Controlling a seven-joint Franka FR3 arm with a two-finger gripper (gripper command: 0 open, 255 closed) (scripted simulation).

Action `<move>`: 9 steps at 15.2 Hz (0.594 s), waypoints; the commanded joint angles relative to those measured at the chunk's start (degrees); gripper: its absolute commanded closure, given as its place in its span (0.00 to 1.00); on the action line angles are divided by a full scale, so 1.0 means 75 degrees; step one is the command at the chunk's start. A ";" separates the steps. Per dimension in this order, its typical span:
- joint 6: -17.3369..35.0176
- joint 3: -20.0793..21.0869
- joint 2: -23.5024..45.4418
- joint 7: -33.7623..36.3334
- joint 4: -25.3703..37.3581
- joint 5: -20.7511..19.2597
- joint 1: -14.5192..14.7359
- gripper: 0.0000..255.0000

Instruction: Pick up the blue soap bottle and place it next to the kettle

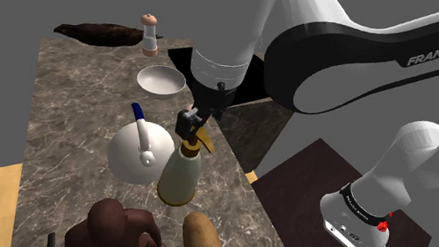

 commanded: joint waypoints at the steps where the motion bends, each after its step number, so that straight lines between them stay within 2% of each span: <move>1: -0.0002 0.0001 0.0002 0.0001 0.0001 0.0000 0.0001 0.00; 2: 0.0006 -0.0006 0.0003 -0.0010 -0.0004 -0.0002 -0.0006 0.00; 6: -0.0940 0.0014 -0.0247 -0.0112 0.0715 0.0149 0.0029 0.00; 9: -0.0940 0.0013 -0.0247 -0.0113 0.0714 0.0149 0.0030 0.00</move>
